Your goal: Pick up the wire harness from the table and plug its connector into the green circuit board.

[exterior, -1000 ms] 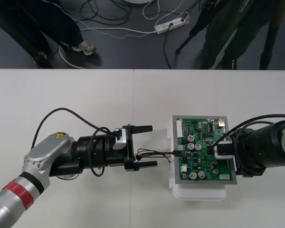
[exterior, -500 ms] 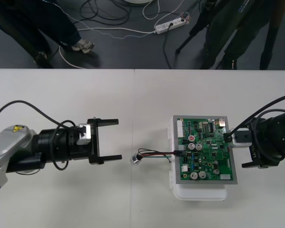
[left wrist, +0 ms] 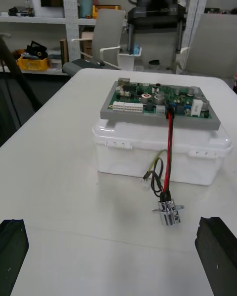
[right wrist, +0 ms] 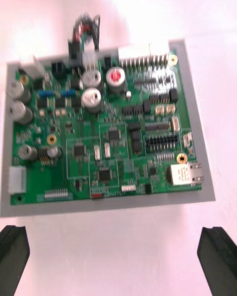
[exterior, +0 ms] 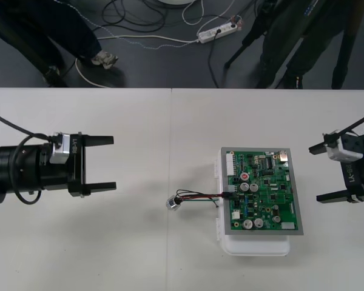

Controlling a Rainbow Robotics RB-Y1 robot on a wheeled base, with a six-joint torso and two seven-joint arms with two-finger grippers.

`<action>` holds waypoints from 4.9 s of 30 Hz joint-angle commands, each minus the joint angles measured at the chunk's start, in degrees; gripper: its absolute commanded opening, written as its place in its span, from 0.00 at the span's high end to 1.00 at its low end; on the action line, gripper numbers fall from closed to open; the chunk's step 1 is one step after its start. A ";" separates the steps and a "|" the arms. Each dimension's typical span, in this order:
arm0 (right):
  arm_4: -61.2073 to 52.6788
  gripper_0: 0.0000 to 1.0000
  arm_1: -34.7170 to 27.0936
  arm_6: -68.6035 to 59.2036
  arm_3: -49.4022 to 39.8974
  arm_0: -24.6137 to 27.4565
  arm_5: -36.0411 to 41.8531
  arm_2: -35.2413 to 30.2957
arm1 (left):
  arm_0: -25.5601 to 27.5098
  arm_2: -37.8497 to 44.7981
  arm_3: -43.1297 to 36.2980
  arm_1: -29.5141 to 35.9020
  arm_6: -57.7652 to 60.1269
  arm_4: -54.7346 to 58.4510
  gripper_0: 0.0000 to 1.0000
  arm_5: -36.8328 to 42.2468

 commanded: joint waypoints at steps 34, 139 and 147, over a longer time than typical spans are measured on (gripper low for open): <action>-12.09 0.00 -2.27 -2.75 -11.42 -2.63 0.35 -7.36 | -0.27 18.90 -7.20 13.43 22.61 -6.66 0.00 -24.99; 0.30 0.00 5.20 -1.17 -10.37 1.42 0.35 -2.96 | -0.18 19.07 -7.20 13.43 22.26 -9.04 0.00 -24.99; 0.13 0.00 5.11 -1.17 -10.37 1.42 0.35 -2.96 | -0.18 19.07 -7.20 13.43 22.26 -9.04 0.00 -24.99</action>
